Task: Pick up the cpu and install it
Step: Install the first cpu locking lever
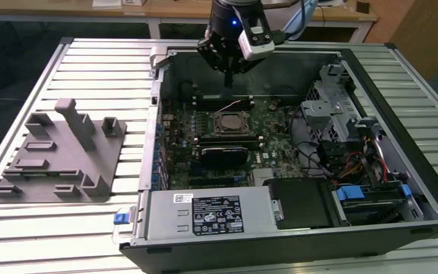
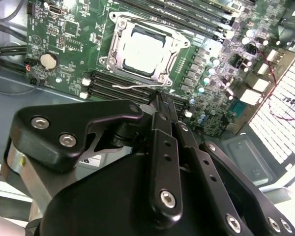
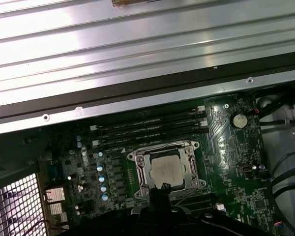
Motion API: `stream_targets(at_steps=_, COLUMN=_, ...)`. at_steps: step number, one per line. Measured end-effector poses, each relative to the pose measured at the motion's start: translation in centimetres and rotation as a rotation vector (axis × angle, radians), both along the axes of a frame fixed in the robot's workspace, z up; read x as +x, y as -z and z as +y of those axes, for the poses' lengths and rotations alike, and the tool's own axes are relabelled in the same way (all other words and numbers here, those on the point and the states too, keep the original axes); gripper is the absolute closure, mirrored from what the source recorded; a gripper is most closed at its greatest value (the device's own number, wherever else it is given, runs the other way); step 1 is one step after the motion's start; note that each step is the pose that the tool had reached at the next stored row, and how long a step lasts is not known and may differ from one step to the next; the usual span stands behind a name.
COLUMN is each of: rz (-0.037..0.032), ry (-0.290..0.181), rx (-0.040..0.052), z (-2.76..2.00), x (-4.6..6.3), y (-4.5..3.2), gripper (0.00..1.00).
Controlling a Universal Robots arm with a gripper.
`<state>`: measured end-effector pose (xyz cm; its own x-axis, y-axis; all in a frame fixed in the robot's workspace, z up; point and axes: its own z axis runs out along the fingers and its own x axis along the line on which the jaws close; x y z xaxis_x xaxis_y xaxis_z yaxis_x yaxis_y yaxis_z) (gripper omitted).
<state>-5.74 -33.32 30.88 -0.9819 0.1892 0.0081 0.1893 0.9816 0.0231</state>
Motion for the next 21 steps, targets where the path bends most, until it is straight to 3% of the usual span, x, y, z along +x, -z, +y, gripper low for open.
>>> stream_targets(at_steps=10, rz=0.0001, ry=-0.001, rx=0.0047, z=0.00, x=0.0, y=1.60, gripper=0.89)
stream_targets(at_steps=16, rz=-0.0001, ry=-0.003, rx=0.0327, z=0.00, x=0.0, y=1.98, gripper=0.89)
stream_targets(at_steps=21, rz=-0.0017, ry=-0.008, rx=0.0385, z=0.00, x=0.0, y=2.55, gripper=0.89)
